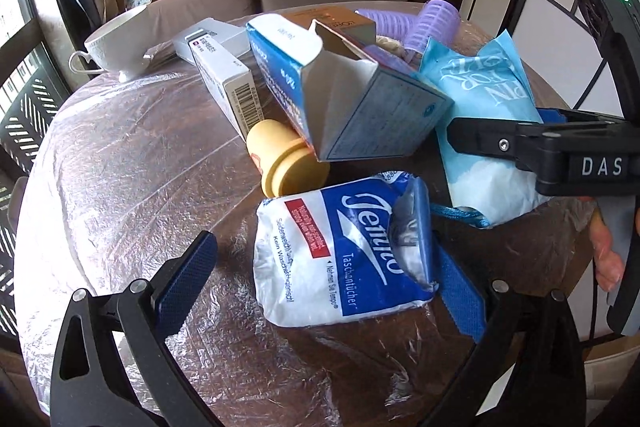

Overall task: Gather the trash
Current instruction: 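Grasp the light-blue plastic bag with the right tool while the left tool approaches the Tempo tissue pack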

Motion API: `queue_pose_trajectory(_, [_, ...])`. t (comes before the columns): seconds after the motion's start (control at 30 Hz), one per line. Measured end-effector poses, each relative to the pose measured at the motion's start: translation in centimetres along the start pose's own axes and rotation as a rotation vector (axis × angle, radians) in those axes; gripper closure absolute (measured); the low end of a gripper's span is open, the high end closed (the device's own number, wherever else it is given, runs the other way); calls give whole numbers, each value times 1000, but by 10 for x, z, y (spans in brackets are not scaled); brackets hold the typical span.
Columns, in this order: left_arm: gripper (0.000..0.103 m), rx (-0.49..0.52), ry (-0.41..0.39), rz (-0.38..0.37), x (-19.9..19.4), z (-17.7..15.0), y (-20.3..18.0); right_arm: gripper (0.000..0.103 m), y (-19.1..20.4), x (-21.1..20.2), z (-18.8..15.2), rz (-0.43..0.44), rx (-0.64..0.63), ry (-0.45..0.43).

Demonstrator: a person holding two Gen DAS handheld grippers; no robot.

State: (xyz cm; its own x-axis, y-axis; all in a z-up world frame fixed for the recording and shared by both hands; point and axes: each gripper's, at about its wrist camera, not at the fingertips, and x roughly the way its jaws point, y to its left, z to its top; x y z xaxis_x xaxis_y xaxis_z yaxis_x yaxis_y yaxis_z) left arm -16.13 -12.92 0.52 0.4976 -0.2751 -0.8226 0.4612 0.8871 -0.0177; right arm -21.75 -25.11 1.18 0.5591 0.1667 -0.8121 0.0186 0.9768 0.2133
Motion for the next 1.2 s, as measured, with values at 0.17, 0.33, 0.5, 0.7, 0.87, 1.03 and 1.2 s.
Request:
queue_pose_trajectory(0.17, [8, -11, -14, -5, 0, 0, 4, 27, -6, -9, -5, 17, -2, -18])
queue_pose_trajectory(0.33, [18, -2, -12, -30, -3, 1, 4, 36, -17, -22, -6, 45, 18, -45])
queue_pose_trajectory(0.5, [25, -26, -24, -47, -11, -1, 6, 40, -28, -33, -7, 68, 38, -62])
queue_pose_trajectory(0.7, [27, -61, -15, -55, -13, -4, 10, 38, -31, -34, -12, 69, 33, -57])
queue_pose_trajectory(0.87, [27, -63, -12, -45, -13, -7, 9, 15, -26, -27, -12, 19, 14, -57])
queue_pose_trajectory(1.03, [27, -69, -13, -33, -15, -8, 7, 13, -19, -12, -14, -33, -2, -41])
queue_pose_trajectory(1.2, [27, -79, -17, -23, -19, -10, 8, 29, -3, -9, -20, -100, -95, -60])
